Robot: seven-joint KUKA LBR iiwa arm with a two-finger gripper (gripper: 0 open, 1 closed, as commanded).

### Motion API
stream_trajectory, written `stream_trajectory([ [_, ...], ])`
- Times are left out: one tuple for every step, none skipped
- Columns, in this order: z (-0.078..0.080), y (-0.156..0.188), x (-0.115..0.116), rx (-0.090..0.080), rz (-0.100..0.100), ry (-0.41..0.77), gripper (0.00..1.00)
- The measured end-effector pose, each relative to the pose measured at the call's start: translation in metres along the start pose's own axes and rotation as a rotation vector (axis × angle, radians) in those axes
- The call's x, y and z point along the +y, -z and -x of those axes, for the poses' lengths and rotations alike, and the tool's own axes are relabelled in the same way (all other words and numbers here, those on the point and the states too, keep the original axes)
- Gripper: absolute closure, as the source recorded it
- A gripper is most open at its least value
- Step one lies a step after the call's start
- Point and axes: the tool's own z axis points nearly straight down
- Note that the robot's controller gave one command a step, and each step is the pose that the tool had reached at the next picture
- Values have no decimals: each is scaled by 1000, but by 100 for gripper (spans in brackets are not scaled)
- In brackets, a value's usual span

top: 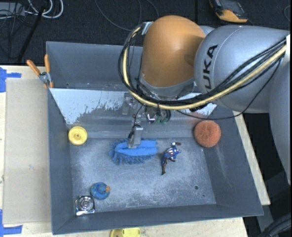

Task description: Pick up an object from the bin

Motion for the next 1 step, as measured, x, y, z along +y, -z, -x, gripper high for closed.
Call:
stream_trajectory([
  [1, 5, -1, -8, 1, -3, 0],
])
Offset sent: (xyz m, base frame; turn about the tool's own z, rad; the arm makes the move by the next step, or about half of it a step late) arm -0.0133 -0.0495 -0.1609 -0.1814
